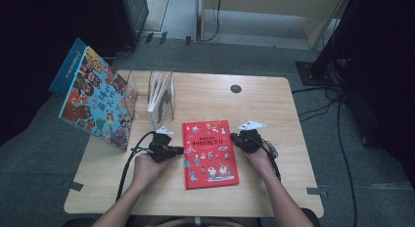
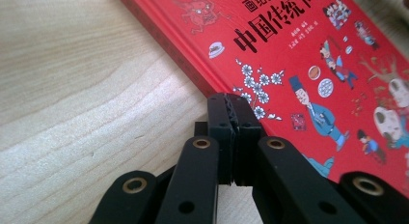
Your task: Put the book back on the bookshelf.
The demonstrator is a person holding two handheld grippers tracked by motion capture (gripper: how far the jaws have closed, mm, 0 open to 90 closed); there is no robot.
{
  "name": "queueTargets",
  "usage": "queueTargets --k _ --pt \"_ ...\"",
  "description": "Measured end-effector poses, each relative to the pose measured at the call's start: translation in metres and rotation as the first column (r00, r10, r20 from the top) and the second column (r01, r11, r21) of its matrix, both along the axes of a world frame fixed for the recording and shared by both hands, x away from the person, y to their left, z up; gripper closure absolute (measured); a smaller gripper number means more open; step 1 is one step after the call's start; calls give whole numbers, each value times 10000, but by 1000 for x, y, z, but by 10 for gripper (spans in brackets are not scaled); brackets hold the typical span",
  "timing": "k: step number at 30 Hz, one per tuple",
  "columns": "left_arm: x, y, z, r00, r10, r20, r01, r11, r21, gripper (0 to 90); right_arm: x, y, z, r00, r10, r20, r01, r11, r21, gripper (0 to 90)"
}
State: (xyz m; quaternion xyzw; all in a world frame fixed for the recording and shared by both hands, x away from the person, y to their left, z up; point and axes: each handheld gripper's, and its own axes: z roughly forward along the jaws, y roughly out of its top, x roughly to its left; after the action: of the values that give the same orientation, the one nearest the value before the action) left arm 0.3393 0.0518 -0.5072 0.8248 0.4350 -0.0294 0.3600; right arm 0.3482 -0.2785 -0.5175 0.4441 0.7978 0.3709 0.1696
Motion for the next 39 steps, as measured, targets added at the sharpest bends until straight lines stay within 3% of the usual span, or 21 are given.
queueTargets --k 4,9,14,17,22,26,28,33,39 --pt "0 0 1 10000 -8 99 7 10000 53 847 -2 -3 3 9999 -34 -103 33 10000 -76 816" --pt "0 3 1 10000 64 22 -64 9999 -142 792 -10 -6 13 9992 -317 -229 324 9989 333 726" --pt "-3 0 2 9993 75 370 -79 9999 105 771 -20 -1 16 9981 -202 -582 220 9993 301 655" --pt "-4 1 1 9991 219 374 -219 9998 -7 740 -26 5 17 9952 -40 -974 49 9999 94 637" --pt "-4 2 2 9992 258 316 -258 9997 -11 674 -36 13 17 9948 148 -1013 -152 9999 -33 626" --pt "-3 3 3 9994 232 263 -228 9996 -169 600 -37 14 18 9898 -157 -1419 166 9999 48 587" --pt "-4 2 3 9995 155 291 -150 9997 -181 549 -36 12 19 9839 -265 -1767 305 9993 203 596" --pt "-6 -1 4 9992 23 403 -23 10000 1 504 -30 11 24 9599 -441 -2769 559 9978 346 594" --pt "-6 -1 5 9999 36 145 -35 10000 -61 470 -18 17 28 9344 -411 -3538 480 9988 108 573"
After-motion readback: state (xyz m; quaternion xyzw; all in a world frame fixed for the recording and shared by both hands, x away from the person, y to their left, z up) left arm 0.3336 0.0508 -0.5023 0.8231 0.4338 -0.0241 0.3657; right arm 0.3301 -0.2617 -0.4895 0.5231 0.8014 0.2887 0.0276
